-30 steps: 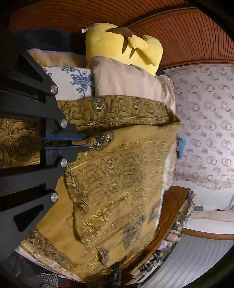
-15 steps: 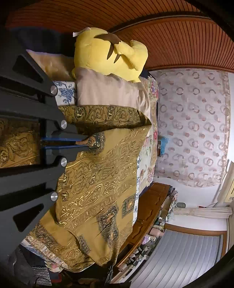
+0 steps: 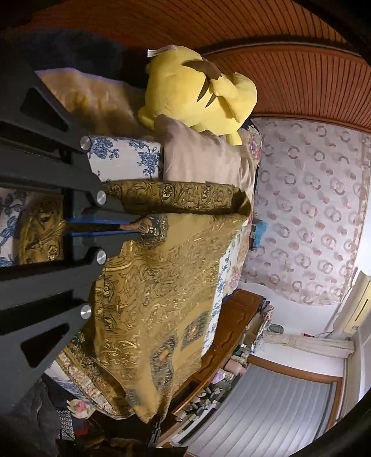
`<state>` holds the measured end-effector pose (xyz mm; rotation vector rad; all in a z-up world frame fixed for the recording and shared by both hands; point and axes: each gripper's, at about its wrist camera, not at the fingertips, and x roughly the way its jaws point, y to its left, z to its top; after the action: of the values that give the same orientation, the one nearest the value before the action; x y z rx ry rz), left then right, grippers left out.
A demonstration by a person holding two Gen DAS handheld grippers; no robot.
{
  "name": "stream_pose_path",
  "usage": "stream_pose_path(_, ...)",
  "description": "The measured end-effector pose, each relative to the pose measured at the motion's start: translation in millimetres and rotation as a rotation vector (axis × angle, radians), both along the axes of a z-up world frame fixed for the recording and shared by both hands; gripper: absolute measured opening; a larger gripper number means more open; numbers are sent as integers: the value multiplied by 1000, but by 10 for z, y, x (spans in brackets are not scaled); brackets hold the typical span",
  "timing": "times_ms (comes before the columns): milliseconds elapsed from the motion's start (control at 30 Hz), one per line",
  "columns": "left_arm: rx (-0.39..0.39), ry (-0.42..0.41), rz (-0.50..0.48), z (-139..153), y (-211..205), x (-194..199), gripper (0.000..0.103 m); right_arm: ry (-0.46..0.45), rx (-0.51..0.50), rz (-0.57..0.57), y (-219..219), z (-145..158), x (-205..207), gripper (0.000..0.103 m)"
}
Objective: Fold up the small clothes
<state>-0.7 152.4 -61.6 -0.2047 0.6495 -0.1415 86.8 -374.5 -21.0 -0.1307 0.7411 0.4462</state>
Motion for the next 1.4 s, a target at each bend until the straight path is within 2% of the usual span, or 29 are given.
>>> stream_pose_path(133,-2,-22,10,96,20,-67,2,-24,1,15,43,115,-107,3)
stream_pose_path(267,31,-12,9,137,13,-114,2,-36,-4,29,73,188,-199,3)
stream_pose_path(400,25,20,0,49,2,-141,2,1,-22,21,52,32,-282,3)
stream_pose_path(533,72,67,2,-85,-65,-124,2,55,-25,1,53,-184,-347,3)
stream_pose_path(667,76,82,4,-119,-85,-126,3,65,-70,-22,73,-263,-348,12)
stream_pose_path(700,81,76,6,-106,-90,-131,5,58,-82,-32,76,-251,-346,15)
stream_pose_path(833,103,47,-1,-33,-124,-177,6,-10,-105,-64,76,-93,-356,17)
stream_pose_path(933,118,31,-8,18,-153,-188,19,-52,-93,-72,78,32,-356,28)
stream_pose_path(967,122,30,-5,23,-161,-187,25,-64,-92,-74,93,53,-353,37)
stream_pose_path(1000,122,30,-6,19,-163,-180,26,-71,-88,-74,112,65,-341,44)
stream_pose_path(1267,121,91,-20,-148,-222,-91,41,-37,-75,-10,490,-150,-146,46)
stream_pose_path(1400,123,120,-14,-256,-219,-49,53,-10,-76,17,673,-319,-70,47)
